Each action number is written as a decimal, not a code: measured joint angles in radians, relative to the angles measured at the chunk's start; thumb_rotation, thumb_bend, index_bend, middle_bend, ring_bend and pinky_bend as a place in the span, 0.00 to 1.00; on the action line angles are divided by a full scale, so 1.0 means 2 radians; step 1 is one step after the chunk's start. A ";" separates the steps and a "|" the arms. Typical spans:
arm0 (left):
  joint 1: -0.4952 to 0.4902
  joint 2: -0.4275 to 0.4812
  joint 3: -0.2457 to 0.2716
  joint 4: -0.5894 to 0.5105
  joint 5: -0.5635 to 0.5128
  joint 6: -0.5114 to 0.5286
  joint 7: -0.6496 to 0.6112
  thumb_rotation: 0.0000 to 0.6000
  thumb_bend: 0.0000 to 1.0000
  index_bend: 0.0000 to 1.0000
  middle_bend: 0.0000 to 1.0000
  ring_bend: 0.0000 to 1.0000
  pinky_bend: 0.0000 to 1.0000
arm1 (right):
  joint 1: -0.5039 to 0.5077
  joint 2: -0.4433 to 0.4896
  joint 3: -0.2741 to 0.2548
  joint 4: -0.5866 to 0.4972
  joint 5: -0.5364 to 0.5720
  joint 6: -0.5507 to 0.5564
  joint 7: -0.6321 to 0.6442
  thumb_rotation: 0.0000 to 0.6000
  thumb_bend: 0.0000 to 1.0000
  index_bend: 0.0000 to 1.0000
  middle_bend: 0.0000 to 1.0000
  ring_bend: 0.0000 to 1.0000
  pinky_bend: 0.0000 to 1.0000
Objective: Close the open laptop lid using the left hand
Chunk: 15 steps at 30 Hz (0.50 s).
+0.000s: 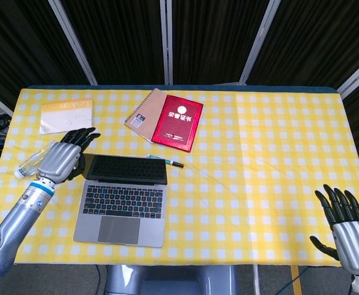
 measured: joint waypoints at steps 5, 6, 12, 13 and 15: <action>-0.014 -0.009 -0.001 0.007 -0.012 -0.019 -0.022 1.00 1.00 0.30 0.22 0.20 0.25 | 0.000 0.000 0.000 0.000 0.000 0.001 -0.001 1.00 0.00 0.02 0.00 0.00 0.00; -0.015 -0.009 0.000 0.007 -0.014 -0.022 -0.024 1.00 1.00 0.30 0.22 0.20 0.25 | 0.000 0.000 0.000 0.000 0.000 0.001 0.000 1.00 0.00 0.02 0.00 0.00 0.00; -0.021 0.005 0.007 0.000 -0.031 -0.042 -0.038 1.00 1.00 0.31 0.23 0.21 0.27 | 0.000 0.000 0.000 0.000 -0.001 0.002 0.001 1.00 0.00 0.02 0.00 0.00 0.00; -0.022 0.008 0.008 -0.001 -0.033 -0.044 -0.041 1.00 1.00 0.31 0.23 0.21 0.27 | 0.000 0.000 0.000 0.000 -0.001 0.002 0.000 1.00 0.00 0.02 0.00 0.00 0.00; -0.022 0.016 0.011 -0.005 -0.037 -0.050 -0.046 1.00 1.00 0.31 0.23 0.22 0.27 | 0.000 -0.001 0.000 0.000 -0.001 0.002 -0.001 1.00 0.00 0.02 0.00 0.00 0.00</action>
